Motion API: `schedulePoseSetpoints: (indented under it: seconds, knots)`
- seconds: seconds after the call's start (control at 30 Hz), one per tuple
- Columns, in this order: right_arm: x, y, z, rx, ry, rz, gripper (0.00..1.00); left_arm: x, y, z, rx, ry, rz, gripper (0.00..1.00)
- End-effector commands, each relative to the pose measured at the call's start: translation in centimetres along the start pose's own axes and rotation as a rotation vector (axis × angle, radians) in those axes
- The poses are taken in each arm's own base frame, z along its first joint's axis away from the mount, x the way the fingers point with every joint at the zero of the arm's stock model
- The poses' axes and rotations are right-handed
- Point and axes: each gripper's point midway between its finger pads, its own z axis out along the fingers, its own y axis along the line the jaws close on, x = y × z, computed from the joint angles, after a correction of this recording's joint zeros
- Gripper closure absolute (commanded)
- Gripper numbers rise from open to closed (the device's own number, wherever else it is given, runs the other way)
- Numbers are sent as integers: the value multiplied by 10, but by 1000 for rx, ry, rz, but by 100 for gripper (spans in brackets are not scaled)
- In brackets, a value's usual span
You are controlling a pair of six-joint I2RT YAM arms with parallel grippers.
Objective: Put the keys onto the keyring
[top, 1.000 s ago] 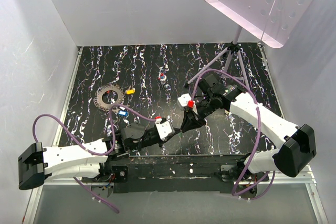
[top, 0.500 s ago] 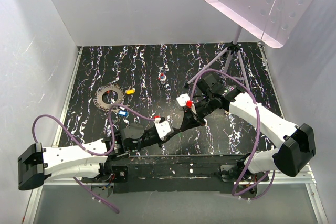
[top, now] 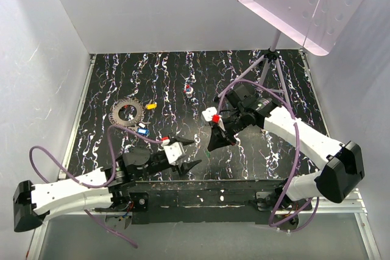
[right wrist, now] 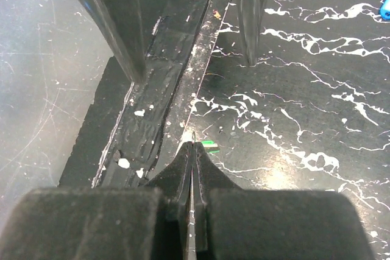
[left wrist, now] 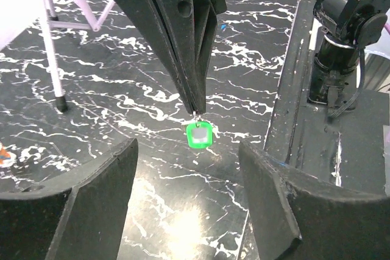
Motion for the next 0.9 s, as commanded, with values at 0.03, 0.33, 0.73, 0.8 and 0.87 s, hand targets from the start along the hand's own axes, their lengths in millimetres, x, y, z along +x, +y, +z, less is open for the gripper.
schedulePoseSetpoints:
  seconds: [0.03,0.33,0.73,0.8,0.87]
  knots:
    - [-19,-10,-7,14,-8,-67,99,10,17,-31,-62,98,84,31]
    - [-18,-43,-37,138,198,-118,99,5,28,-41,-82,186,174,28]
    - [-52,-19,-62,476,-17,-605,99,-10,31,-59,-92,130,212,25]
    - [-54,-10,-58,492,-56,-715,99,-9,30,-59,-83,139,215,25]
    - [-56,-3,-56,503,-81,-777,99,-7,30,-59,-81,153,222,24]
